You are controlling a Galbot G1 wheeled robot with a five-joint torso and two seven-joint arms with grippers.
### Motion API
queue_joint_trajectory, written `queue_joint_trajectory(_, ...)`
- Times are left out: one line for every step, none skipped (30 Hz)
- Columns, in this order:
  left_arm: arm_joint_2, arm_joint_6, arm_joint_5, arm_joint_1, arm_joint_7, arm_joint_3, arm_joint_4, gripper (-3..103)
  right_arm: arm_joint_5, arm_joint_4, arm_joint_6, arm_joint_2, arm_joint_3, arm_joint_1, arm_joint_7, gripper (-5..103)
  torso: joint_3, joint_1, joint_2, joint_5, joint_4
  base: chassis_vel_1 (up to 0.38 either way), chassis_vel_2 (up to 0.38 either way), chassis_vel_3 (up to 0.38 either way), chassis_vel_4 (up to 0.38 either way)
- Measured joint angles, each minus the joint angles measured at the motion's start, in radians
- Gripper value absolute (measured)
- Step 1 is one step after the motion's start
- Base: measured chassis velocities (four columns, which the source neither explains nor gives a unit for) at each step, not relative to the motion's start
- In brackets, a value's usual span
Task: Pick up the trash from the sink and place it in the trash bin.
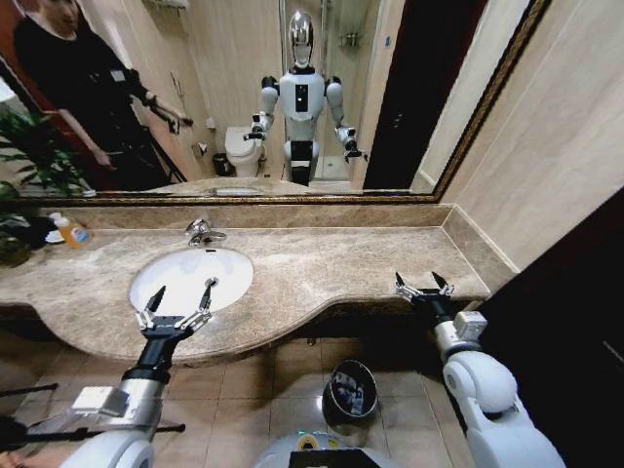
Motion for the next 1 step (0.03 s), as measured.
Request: queue_joint_trajectory(0.000,0.000,0.000,0.000,0.000,0.000,0.000,100,0.000,0.000,0.000,0.000,0.000,0.000,0.000,100,0.000,0.000,0.000,0.0000,0.0000,0.000,0.000,0.000,0.000)
